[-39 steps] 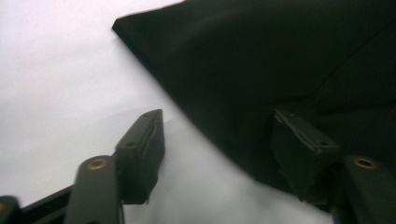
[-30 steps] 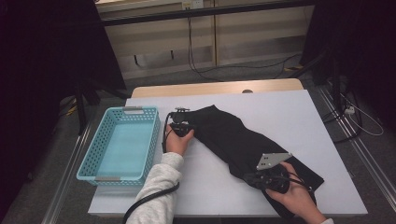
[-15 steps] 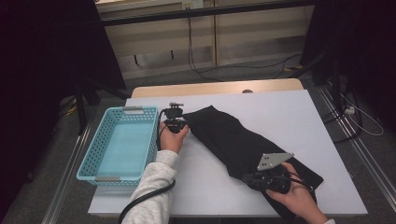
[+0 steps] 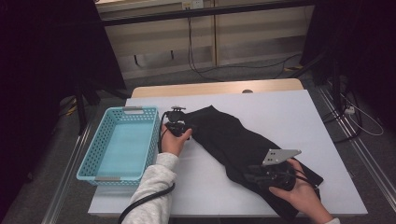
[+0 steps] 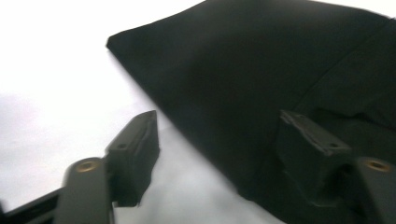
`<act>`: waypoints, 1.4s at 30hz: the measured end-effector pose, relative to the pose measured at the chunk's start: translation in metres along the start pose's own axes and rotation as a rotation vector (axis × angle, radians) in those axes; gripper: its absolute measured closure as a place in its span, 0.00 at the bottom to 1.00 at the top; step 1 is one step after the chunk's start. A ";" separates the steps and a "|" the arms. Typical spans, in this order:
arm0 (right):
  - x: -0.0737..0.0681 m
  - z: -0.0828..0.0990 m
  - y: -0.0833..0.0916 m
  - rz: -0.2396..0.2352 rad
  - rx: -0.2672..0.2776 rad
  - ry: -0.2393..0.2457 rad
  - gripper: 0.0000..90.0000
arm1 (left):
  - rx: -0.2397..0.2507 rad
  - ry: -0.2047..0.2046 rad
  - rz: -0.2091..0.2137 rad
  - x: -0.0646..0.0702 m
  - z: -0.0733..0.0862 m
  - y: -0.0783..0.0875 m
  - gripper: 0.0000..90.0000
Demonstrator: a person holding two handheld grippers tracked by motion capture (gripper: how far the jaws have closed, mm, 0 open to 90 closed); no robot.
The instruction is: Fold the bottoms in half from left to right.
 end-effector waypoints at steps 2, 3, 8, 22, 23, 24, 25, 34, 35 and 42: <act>0.002 0.000 0.000 0.001 0.002 -0.007 0.69 | -0.001 -0.004 -0.008 -0.001 0.001 0.001 0.31; 0.001 0.000 0.000 0.000 0.000 -0.003 0.68 | -0.001 -0.003 -0.010 -0.002 0.001 0.002 0.29; -0.005 -0.001 -0.009 -0.006 -0.021 0.016 0.66 | 0.016 -0.010 -0.040 -0.010 0.003 0.003 0.29; -0.002 0.001 -0.005 0.015 -0.018 0.006 0.59 | 0.017 -0.019 -0.062 -0.001 0.002 -0.015 0.54; -0.001 0.002 -0.005 0.015 -0.016 0.006 0.59 | 0.018 -0.008 -0.056 0.000 0.001 -0.015 0.59; -0.001 0.002 -0.004 0.016 -0.017 0.005 0.59 | 0.022 0.002 -0.052 0.000 0.001 -0.016 0.63; -0.001 0.003 -0.004 0.017 -0.017 0.005 0.59 | 0.023 0.007 -0.038 0.002 0.000 -0.016 0.68; 0.005 0.005 0.001 0.030 -0.006 -0.011 0.58 | 0.015 0.054 0.047 0.016 -0.003 -0.021 0.92; 0.005 0.005 0.001 0.030 -0.006 -0.011 0.58 | 0.006 0.053 0.048 0.016 -0.004 -0.020 0.92; 0.008 0.007 0.004 0.037 -0.005 -0.012 0.58 | 0.035 0.057 0.046 0.009 -0.023 0.002 0.92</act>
Point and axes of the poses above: each handheld gripper's, and its own axes: y roughly backward along the jaws, z roughly out of its underside, x roughly to its right, the point moved 6 cm from there along -y, roughly forward along the jaws, and after that the axes turned 2 degrees about -y, right-handed, at the moved point
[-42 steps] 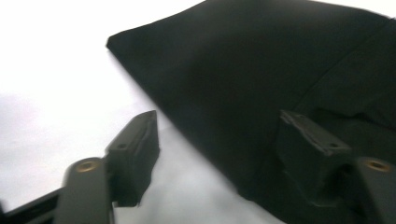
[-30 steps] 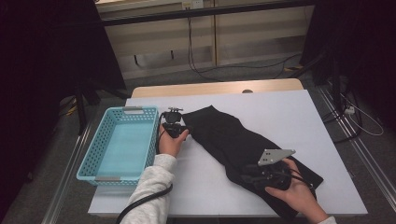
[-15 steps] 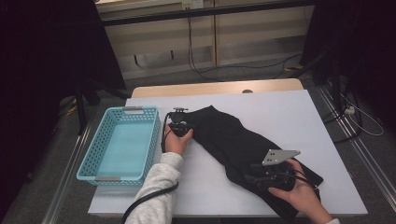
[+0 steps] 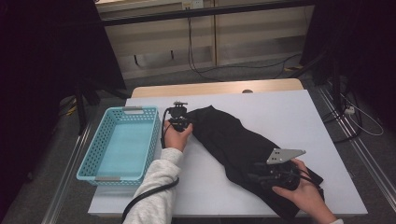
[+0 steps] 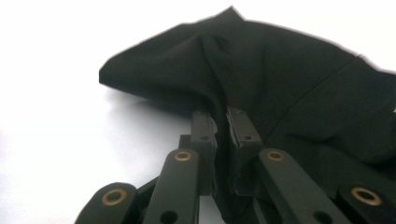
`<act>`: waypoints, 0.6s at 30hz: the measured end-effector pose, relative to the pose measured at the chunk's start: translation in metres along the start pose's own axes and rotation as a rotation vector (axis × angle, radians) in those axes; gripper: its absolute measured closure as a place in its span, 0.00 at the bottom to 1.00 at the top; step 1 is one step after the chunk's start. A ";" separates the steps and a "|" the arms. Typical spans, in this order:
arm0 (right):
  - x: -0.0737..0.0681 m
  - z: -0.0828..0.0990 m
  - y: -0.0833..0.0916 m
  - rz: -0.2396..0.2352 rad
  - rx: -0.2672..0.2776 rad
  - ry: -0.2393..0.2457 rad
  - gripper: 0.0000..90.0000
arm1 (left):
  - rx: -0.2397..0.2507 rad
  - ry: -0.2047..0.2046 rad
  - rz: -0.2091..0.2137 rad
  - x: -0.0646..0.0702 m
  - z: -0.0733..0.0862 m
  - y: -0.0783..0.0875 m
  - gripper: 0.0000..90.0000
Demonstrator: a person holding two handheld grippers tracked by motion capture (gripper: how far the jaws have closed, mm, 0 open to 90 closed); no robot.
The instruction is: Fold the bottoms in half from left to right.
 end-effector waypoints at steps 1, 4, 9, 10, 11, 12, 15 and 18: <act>0.000 0.000 0.000 0.000 0.000 0.000 0.58 | 0.000 0.000 0.000 0.000 0.000 0.000 0.92; 0.002 0.002 0.000 0.008 -0.006 -0.002 0.58 | 0.010 -0.003 -0.005 0.001 -0.004 0.004 0.92; 0.017 0.003 0.008 0.064 0.009 -0.039 0.55 | -0.029 -0.002 -0.033 -0.003 0.008 -0.004 0.92; 0.017 0.003 0.008 0.064 0.009 -0.039 0.55 | -0.029 -0.002 -0.033 -0.003 0.008 -0.004 0.92; 0.026 0.004 0.012 0.099 0.010 -0.052 0.54 | -0.039 0.006 -0.041 -0.006 0.010 -0.005 0.92; 0.030 0.005 0.014 0.114 0.009 -0.056 0.54 | -0.038 0.008 -0.041 -0.007 0.010 -0.004 0.92; 0.048 0.007 0.021 0.175 0.020 -0.090 0.51 | -0.033 0.008 -0.051 -0.010 0.008 -0.001 0.92; 0.066 0.014 0.027 0.238 0.019 -0.127 0.51 | -0.035 0.005 -0.071 -0.012 0.007 0.001 0.92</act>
Point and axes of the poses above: each handheld gripper's, and its own axes: y roughly backward along the jaws, z roughly out of its underside, x roughly to its right, the point moved 6 cm from there along -y, roughly forward along the jaws, and after that the axes turned 2 degrees about -y, right-handed, at the moved point
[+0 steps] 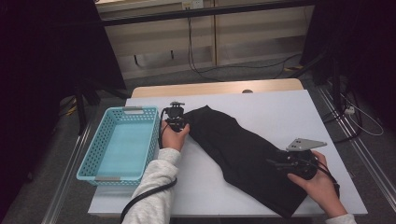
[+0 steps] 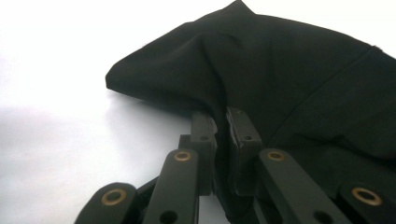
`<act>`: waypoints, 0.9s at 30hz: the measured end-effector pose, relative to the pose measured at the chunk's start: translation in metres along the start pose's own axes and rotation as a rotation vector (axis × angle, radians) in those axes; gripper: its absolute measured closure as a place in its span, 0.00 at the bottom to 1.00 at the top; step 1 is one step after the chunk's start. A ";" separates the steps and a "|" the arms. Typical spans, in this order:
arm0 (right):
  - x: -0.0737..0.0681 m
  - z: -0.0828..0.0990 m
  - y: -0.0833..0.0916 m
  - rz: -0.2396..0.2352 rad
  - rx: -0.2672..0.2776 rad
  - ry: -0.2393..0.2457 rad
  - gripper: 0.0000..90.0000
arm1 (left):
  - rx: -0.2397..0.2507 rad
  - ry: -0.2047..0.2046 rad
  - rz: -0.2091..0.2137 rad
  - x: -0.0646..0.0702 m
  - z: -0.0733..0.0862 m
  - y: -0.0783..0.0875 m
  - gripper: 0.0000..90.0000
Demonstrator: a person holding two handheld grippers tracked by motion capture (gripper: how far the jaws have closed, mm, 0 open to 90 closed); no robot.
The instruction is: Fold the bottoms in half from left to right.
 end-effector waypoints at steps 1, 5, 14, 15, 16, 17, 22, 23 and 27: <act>0.006 0.002 0.000 0.018 -0.001 -0.016 0.51 | -0.001 0.002 0.000 0.000 0.000 0.000 0.92; 0.024 0.008 -0.001 0.064 -0.019 -0.042 0.51 | -0.003 -0.010 -0.013 -0.001 0.003 -0.004 0.90; 0.049 0.025 -0.002 0.077 -0.070 -0.125 0.52 | -0.007 -0.042 0.001 -0.001 0.007 -0.006 0.42; 0.049 0.026 -0.002 0.081 -0.058 -0.126 0.53 | -0.005 -0.048 -0.003 -0.001 0.007 -0.005 0.39; 0.049 0.025 -0.002 0.081 -0.058 -0.131 0.53 | -0.005 -0.048 -0.003 -0.001 0.007 -0.005 0.38; 0.049 0.025 -0.002 0.081 -0.062 -0.133 0.54 | -0.009 -0.049 0.001 -0.001 0.008 -0.005 0.36; 0.041 0.024 -0.005 0.060 -0.068 -0.107 0.55 | 0.004 -0.059 -0.010 -0.003 0.006 -0.003 0.24; 0.038 0.024 -0.006 0.057 -0.075 -0.098 0.59 | 0.019 -0.062 -0.006 -0.003 0.004 0.000 0.24; 0.037 0.023 -0.007 0.051 -0.068 -0.118 0.70 | 0.022 -0.066 -0.017 -0.005 0.003 0.006 0.20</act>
Point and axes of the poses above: each handheld gripper's, and its own axes: y roughly backward along the jaws, z roughly out of its underside, x roughly to its right, the point moved 6 cm from there along -y, roughly forward along the jaws, and after that the axes turned 2 degrees about -y, right-handed, at the moved point
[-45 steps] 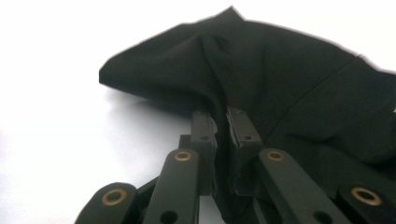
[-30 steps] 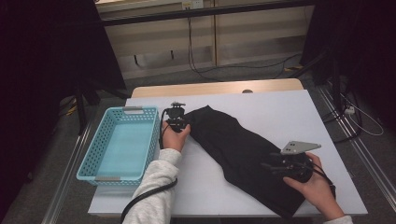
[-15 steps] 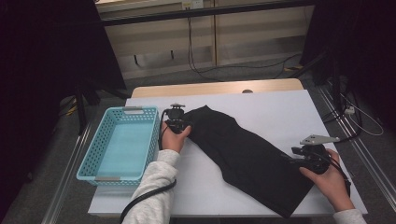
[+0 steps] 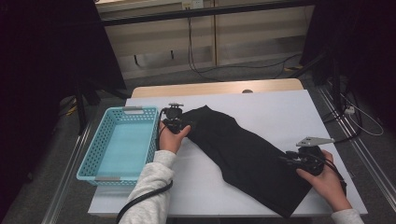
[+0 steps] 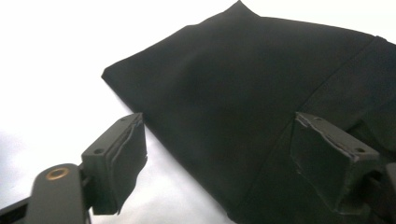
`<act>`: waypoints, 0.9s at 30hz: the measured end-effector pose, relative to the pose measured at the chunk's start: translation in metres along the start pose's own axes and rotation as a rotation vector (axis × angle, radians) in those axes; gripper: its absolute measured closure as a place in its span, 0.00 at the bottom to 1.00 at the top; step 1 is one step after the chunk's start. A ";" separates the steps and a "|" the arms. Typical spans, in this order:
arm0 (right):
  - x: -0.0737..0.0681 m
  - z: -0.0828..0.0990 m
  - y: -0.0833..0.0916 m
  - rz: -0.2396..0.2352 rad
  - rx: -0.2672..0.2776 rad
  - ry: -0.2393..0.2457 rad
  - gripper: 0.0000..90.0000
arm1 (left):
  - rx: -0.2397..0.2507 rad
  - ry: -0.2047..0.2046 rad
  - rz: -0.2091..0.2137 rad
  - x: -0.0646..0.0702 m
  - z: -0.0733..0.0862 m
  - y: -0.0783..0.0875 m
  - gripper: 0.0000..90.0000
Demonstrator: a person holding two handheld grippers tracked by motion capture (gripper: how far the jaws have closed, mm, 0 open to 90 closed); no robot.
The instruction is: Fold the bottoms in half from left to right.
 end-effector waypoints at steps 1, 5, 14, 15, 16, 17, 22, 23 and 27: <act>0.001 0.000 0.000 0.002 0.008 -0.005 0.73 | 0.002 0.000 0.000 0.000 -0.001 0.002 0.20; 0.001 0.001 0.001 -0.031 0.008 -0.032 0.94 | 0.005 -0.006 -0.002 0.000 -0.004 0.005 0.19; 0.006 0.004 0.008 -0.078 -0.017 -0.041 0.98 | -0.004 0.000 -0.008 -0.002 -0.002 0.003 0.19; 0.016 0.006 0.015 -0.063 -0.029 -0.047 0.98 | -0.003 0.009 -0.009 -0.004 -0.002 0.001 0.19; 0.021 0.008 0.019 -0.049 -0.030 -0.052 0.98 | -0.009 0.008 -0.008 -0.006 -0.001 0.001 0.19; 0.026 0.009 0.022 -0.037 -0.025 -0.057 0.98 | -0.013 0.013 -0.011 -0.007 0.000 -0.001 0.19; 0.035 0.012 0.023 -0.013 -0.015 -0.062 0.85 | -0.022 0.030 -0.017 -0.011 0.001 -0.010 0.18; 0.033 0.011 0.022 -0.010 -0.016 -0.057 0.79 | -0.022 0.032 -0.015 -0.011 0.000 -0.012 0.19; 0.024 0.003 0.022 -0.012 0.005 -0.020 0.66 | -0.024 0.038 -0.020 -0.012 -0.002 -0.016 0.21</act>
Point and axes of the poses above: each handheld gripper's, and its own axes: y roughly backward along the jaws, z roughly out of its underside, x roughly to its right, the point moved 6 cm from there along -y, roughly forward along the jaws, and after that the axes turned 2 degrees about -y, right-handed, at the moved point
